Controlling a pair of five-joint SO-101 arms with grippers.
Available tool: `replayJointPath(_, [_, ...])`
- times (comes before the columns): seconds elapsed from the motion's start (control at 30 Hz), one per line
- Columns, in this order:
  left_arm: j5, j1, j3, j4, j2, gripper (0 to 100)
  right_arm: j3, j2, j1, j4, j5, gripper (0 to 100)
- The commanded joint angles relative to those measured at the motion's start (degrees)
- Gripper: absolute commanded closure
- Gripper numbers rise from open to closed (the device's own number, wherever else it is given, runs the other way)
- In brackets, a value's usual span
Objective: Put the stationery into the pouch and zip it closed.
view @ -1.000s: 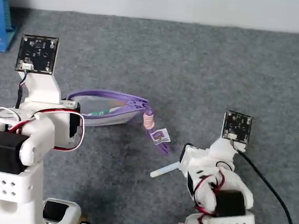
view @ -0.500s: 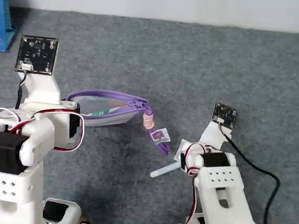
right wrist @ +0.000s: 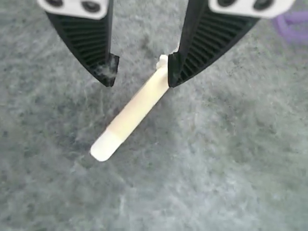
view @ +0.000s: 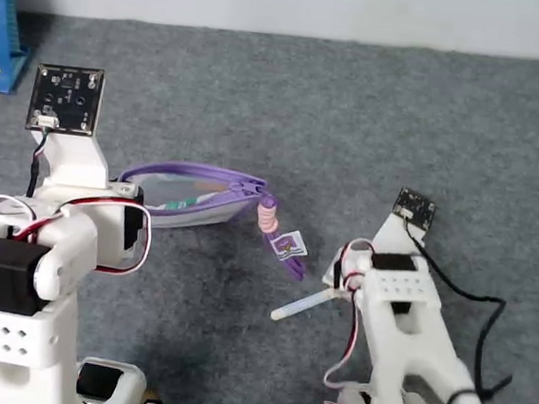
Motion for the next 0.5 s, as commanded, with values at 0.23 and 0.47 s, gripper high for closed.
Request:
replayJointPath(0.23, [0.4, 0.2, 0.0, 0.3, -0.3, 99, -16.2, 19.0, 6.0, -0.7, -1.6, 82.2])
replayJointPath(0.47, [0.4, 0.2, 0.0, 0.4, -0.3, 99, -20.4, 24.7, 5.9, 1.3, -1.5, 99.6])
